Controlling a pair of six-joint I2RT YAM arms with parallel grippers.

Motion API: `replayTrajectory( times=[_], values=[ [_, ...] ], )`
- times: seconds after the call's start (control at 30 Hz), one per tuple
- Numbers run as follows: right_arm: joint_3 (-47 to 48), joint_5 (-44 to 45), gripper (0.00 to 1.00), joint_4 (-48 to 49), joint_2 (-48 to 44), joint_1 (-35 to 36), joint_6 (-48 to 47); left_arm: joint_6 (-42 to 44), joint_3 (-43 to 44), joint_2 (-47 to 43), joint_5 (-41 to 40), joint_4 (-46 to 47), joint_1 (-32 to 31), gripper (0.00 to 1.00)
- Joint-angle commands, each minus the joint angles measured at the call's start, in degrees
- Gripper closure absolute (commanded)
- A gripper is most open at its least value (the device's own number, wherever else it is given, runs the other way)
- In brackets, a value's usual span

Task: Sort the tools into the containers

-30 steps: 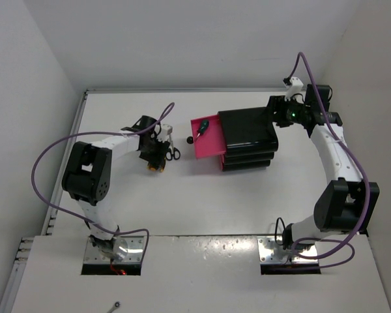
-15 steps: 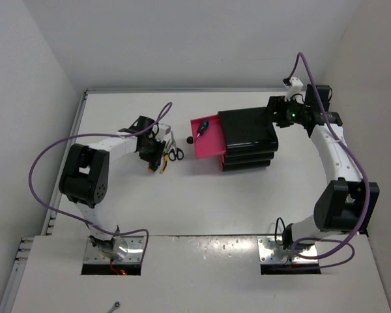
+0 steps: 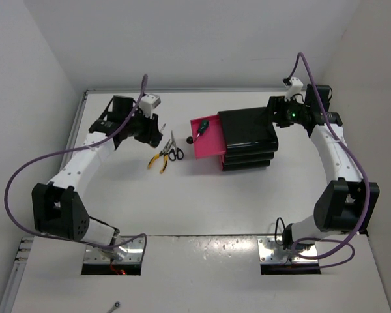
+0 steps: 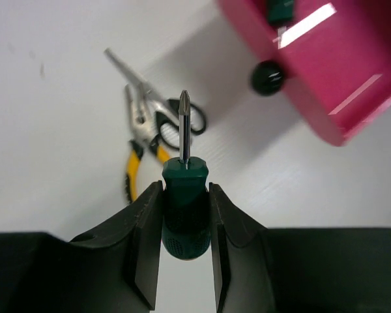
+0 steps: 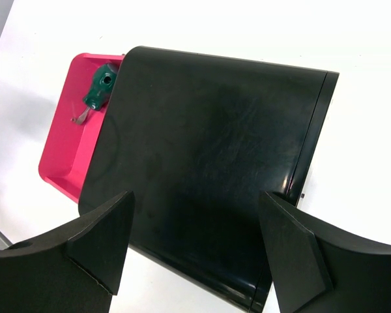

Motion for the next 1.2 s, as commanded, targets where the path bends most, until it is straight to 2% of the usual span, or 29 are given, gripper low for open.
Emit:
replayTrajectory(
  times=[0.0, 0.1, 0.33, 0.5, 1.0, 1.17],
  values=[
    [0.91, -0.38, 0.24, 1.54, -2.55, 0.11, 0.75, -3.23, 2.93, -3.98, 13.03, 1.0, -0.27, 1.0],
    [0.38, -0.38, 0.24, 2.07, -2.55, 0.11, 1.27, -6.74, 2.93, -4.52, 17.62, 5.93, -4.04, 1.0],
    [0.91, -0.38, 0.24, 1.54, -2.55, 0.11, 1.28, -10.96, 5.47, 1.27, 15.88, 10.84, -13.35, 1.0],
    [1.43, -0.38, 0.24, 1.01, -2.55, 0.11, 0.75, -11.58, 8.63, 5.49, 13.59, 11.39, -16.44, 1.0],
    [3.01, -0.38, 0.24, -0.04, -1.49, 0.11, -0.39, -11.06, 16.63, 17.71, 10.86, 13.67, -19.26, 1.0],
    [3.01, -0.38, 0.24, -0.57, -1.49, 0.11, -0.39, -9.83, 17.16, 20.0, 8.94, 13.67, -19.26, 0.9]
  ],
)
